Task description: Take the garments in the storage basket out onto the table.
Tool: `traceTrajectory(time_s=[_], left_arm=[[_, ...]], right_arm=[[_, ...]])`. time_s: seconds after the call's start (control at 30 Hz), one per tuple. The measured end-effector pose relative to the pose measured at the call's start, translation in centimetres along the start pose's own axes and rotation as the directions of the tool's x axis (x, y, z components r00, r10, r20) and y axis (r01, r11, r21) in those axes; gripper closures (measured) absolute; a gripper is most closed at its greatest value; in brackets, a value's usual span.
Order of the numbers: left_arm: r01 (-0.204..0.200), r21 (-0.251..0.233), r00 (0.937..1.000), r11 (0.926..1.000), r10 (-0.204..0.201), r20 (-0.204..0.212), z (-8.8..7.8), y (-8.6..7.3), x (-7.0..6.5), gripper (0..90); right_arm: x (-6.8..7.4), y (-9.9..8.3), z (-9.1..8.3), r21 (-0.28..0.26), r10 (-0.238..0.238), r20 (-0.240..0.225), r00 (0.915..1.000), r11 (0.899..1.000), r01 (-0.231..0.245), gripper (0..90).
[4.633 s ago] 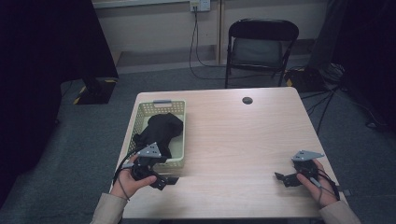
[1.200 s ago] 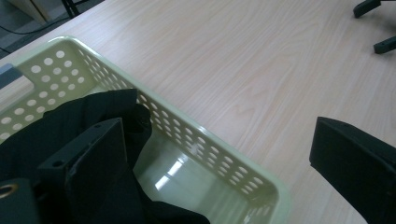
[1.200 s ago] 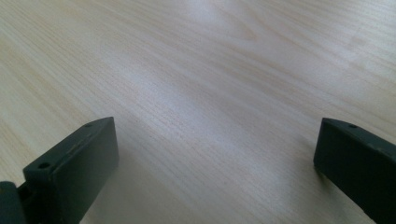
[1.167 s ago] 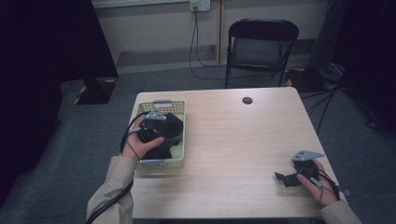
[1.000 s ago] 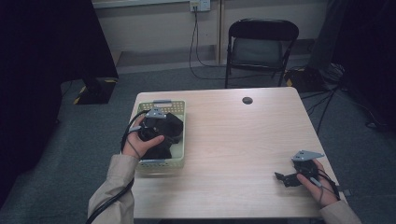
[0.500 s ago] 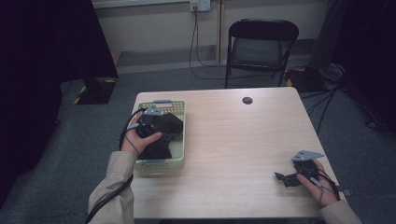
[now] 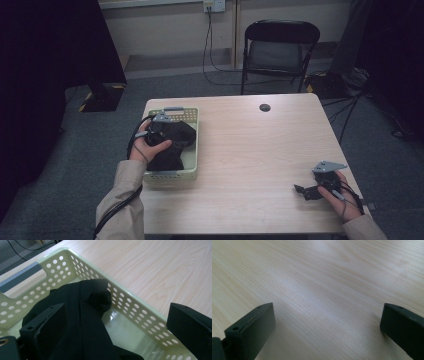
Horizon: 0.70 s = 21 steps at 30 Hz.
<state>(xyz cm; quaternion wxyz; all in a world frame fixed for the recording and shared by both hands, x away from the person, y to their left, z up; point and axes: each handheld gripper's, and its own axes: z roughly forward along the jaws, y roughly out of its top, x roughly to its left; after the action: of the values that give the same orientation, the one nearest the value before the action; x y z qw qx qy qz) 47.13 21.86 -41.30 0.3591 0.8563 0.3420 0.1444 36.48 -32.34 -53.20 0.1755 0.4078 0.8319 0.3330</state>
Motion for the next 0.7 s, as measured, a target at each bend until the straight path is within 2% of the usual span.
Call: traceTrajectory(time_s=[0.37, 0.7], left_arm=[[-0.005, 0.029, 0.9994, 0.9996, 0.006, -0.033, 1.0, -0.4, 0.7, 2.5], [0.012, 0.034, 0.999, 0.9993, -0.01, -0.043, 1.6, -0.7, 1.0, 2.2]], right_arm=[[0.0, 0.0, 0.0, 0.0, 0.0, 0.0, 1.0, 1.0, 0.0, 0.0], [0.0, 0.0, 0.0, 0.0, 0.0, 0.0, 1.0, 1.0, 0.0, 0.0]])
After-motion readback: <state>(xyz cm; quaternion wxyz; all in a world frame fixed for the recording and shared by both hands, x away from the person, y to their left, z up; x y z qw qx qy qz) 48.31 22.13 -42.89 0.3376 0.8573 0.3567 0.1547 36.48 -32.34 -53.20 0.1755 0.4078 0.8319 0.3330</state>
